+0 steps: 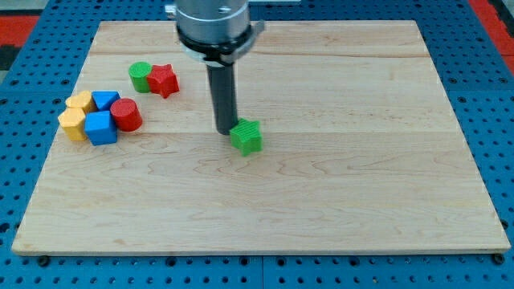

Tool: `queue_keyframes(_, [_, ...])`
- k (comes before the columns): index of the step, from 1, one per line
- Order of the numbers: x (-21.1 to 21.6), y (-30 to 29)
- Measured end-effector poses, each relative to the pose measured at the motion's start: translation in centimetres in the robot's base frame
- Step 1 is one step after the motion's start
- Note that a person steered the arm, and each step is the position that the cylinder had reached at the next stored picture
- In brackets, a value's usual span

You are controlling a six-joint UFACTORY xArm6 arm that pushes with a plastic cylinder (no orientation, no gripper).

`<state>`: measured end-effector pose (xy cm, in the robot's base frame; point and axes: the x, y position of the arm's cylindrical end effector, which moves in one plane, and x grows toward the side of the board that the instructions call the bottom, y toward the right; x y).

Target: Push green star towards the bottom right of the board

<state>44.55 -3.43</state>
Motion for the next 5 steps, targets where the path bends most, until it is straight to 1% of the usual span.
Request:
queue_keyframes(2, [5.7, 6.3])
queue_keyframes(3, [8.1, 10.4])
queue_keyframes(4, [9.1, 13.8])
queue_keyframes(5, [5.7, 13.8])
